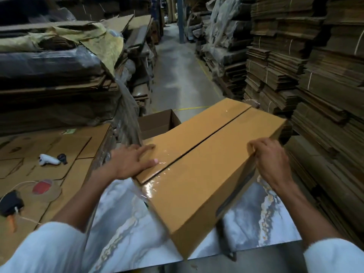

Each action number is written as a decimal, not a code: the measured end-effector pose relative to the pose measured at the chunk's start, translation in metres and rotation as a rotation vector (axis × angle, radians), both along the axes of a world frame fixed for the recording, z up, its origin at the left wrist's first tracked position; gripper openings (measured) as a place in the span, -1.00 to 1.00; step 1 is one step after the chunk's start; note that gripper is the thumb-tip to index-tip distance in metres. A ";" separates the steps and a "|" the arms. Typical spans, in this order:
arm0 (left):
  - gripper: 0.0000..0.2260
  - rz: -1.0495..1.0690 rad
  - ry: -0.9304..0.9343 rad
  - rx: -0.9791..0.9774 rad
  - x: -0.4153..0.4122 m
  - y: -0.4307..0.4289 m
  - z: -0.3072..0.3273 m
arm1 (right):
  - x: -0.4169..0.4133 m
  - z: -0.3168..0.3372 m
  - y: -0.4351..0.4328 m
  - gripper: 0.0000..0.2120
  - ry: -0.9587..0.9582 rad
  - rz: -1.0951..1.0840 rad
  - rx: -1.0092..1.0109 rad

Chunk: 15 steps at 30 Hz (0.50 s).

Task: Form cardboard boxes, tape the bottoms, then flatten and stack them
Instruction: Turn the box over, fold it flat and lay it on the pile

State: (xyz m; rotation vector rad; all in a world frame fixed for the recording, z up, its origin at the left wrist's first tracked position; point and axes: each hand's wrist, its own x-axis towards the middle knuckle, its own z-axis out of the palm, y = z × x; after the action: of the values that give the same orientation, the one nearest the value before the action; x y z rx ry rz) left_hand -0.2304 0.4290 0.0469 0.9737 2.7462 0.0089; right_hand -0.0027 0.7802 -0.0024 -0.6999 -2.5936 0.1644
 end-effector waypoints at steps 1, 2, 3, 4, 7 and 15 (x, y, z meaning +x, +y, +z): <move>-0.05 -0.011 -0.003 -0.004 0.014 0.002 -0.003 | -0.004 0.000 0.003 -0.59 0.086 -0.013 -0.100; 0.03 -0.011 -0.019 -0.001 0.027 0.004 -0.007 | -0.007 0.002 0.002 -0.63 0.163 -0.023 -0.198; 0.10 -0.010 -0.033 0.009 0.039 0.005 -0.010 | -0.009 0.003 -0.002 -0.68 0.214 -0.035 -0.283; 0.14 -0.006 -0.047 0.026 0.049 0.007 -0.013 | -0.009 0.005 -0.008 -0.74 0.232 -0.029 -0.348; 0.19 0.020 -0.061 0.089 0.071 0.016 -0.023 | -0.012 0.006 -0.036 -0.69 0.126 0.048 -0.467; 0.14 0.102 -0.032 0.117 0.069 0.032 -0.021 | 0.009 0.027 -0.149 -0.37 -0.250 0.342 -0.182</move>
State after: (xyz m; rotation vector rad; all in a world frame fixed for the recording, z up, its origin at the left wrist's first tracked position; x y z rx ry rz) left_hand -0.1615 0.4607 0.0263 0.8529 2.7893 0.2022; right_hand 0.0064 0.6311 0.0250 -0.3472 -2.9510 0.4499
